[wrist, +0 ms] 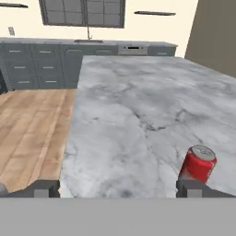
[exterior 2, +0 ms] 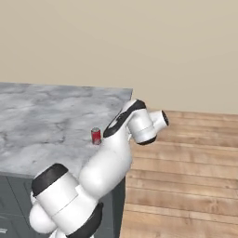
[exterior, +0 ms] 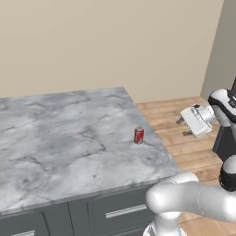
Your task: Pick the can, bottled drink from the counter and place them in the open cabinet.
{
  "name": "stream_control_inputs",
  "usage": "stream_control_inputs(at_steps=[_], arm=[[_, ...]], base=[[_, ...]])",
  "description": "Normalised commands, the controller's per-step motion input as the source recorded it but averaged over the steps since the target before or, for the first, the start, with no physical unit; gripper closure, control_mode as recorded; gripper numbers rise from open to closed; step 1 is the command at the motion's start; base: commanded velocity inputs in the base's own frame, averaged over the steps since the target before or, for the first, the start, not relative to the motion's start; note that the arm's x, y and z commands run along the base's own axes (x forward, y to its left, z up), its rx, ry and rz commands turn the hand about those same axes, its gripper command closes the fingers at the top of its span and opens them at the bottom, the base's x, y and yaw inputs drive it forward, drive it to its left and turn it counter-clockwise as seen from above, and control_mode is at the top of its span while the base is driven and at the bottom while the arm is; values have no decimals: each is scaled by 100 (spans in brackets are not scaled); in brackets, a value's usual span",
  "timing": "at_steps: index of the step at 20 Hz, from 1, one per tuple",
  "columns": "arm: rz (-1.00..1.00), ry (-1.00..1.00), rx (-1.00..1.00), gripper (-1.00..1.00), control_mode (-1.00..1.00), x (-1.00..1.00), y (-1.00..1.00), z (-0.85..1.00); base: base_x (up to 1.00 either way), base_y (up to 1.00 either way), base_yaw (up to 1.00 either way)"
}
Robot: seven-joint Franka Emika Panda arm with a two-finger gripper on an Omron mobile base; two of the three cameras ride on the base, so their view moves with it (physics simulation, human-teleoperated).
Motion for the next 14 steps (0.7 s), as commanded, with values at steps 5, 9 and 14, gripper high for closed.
stream_control_inputs(at_steps=[5,9,14], arm=[[23,-7,1,-100,-100,60,14,-12],[5,0,4,-100,-100,42,23,-27],[1,-1,0,-100,-100,23,24,-31]], base=[[0,0,0],[0,0,0],[0,0,0]])
